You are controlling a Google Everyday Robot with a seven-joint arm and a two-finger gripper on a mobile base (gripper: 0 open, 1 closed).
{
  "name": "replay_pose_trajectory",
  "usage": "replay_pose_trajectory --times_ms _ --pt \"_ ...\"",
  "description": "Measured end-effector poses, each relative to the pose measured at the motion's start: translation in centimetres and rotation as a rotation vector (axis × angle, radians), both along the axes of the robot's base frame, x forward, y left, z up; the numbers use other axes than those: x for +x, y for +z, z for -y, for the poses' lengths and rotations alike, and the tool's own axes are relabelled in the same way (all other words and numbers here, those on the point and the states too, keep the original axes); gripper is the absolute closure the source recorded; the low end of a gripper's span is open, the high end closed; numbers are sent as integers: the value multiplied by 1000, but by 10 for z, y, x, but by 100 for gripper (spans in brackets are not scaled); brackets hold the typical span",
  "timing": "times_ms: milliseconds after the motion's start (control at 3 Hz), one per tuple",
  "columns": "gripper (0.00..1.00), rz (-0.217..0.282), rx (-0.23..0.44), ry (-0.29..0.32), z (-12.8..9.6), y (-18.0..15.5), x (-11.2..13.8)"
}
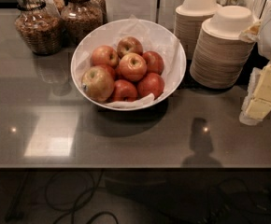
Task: Pick apple from white bowl
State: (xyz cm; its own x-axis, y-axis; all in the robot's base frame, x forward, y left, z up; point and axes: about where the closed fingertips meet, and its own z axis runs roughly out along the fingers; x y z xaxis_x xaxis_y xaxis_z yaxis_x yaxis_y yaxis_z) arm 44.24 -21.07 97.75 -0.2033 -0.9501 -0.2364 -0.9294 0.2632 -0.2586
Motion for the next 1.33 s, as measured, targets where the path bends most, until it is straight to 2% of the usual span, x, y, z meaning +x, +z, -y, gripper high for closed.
replay_pose_trajectory --times_ms 333,667,1000,1333 --pt "0 36 73 71 -33 4 19" --pt "0 37 75 70 -33 4 19" --pt "0 48 165 107 -53 -4 29" --pt "0 67 262 247 -113 -10 49"
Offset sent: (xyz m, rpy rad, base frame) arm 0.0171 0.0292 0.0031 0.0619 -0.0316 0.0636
